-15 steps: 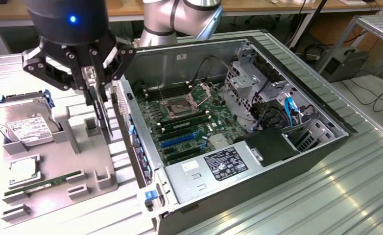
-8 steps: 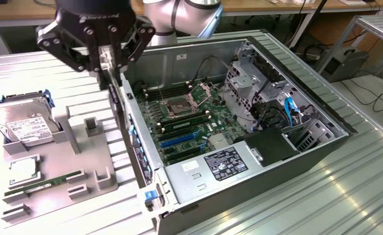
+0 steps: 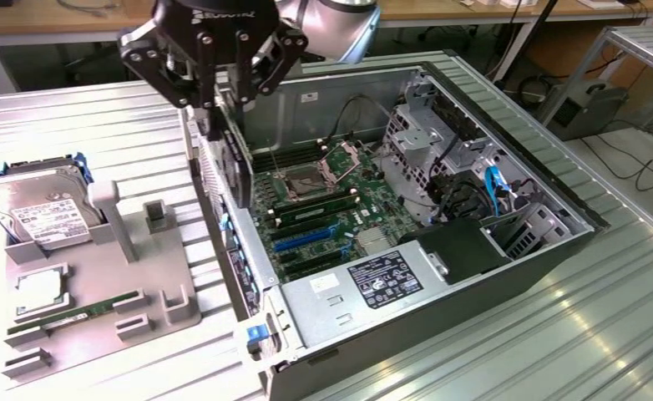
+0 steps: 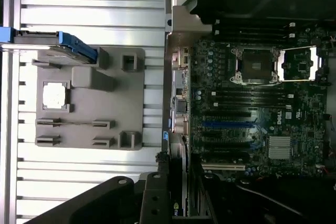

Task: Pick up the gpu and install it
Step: 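Pick up the gpu and move the gpu toward the slot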

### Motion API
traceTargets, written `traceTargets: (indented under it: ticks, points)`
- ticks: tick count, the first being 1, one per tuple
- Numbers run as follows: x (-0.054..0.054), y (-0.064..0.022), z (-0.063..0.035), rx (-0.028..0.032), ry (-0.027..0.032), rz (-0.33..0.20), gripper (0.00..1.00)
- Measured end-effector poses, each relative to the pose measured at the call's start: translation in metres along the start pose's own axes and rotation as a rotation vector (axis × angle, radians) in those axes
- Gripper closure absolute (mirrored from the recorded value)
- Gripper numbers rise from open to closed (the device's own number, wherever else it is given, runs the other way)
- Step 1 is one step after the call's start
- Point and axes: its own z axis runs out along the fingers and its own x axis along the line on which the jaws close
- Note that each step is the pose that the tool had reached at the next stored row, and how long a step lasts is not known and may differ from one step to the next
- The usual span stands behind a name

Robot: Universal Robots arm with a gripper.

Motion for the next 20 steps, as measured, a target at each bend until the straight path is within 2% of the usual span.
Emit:
traceTargets:
  ticks: [1,3,5,8,13,14,16,20]
  points:
    - [-0.004,-0.0001,0.0000,0.0000,0.0006,0.000,0.74]
    - [-0.025,-0.0004,0.0023,0.0000,0.0034,0.000,0.74]
    - [-0.037,-0.0002,0.0056,-0.0002,0.0048,0.000,0.74]
    - [-0.063,0.0014,0.0156,0.0035,0.0063,0.000,0.74]
    - [-0.092,0.0051,0.0273,0.0095,0.0065,0.001,0.74]
    - [-0.097,0.0053,0.0292,0.0099,0.0065,0.000,0.74]
    - [-0.113,0.0049,0.0353,0.0108,0.0065,0.001,0.74]
    - [-0.133,0.0039,0.0433,0.0109,0.0065,0.000,0.74]
